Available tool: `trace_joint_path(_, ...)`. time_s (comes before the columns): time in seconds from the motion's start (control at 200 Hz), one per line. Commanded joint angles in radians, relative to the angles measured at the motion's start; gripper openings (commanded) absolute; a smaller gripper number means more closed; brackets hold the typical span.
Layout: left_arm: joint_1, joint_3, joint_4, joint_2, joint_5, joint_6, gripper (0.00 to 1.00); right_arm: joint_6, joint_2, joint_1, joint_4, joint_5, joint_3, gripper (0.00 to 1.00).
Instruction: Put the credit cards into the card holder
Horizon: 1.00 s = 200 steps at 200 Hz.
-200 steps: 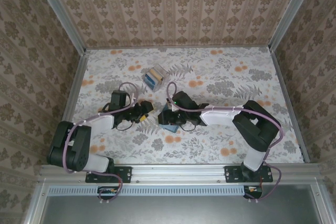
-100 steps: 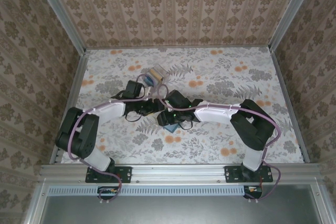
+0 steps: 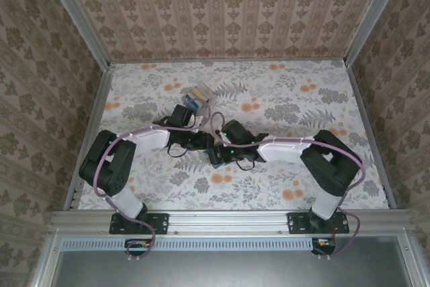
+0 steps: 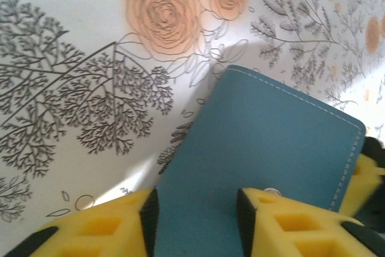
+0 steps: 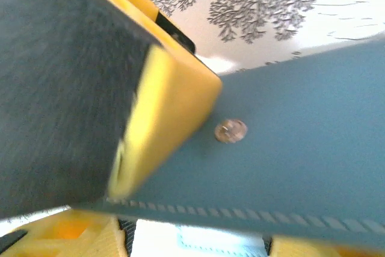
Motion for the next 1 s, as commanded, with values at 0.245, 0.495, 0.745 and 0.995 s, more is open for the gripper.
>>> trace_joint_path(0.245, 0.04, -0.045, 0.068, 0.009, 0.034, -0.042, 0.38, 0.113, -0.075, -0.092, 0.265, -0.017, -0.111, 0.57)
trace_joint_path(0.495, 0.108, -0.13, 0.177, -0.09, 0.109, -0.087, 0.65, 0.22, -0.02, -0.116, 0.354, -0.069, -0.062, 0.55)
trace_joint_path(0.745, 0.119, -0.192, 0.275, -0.187, 0.177, -0.065, 0.68, 0.336, 0.069, -0.139, 0.427, -0.135, -0.009, 0.47)
trace_joint_path(0.995, 0.047, -0.127, 0.147, -0.137, 0.087, 0.082, 0.65, 0.384, 0.126, -0.15, 0.392, -0.151, 0.059, 0.43)
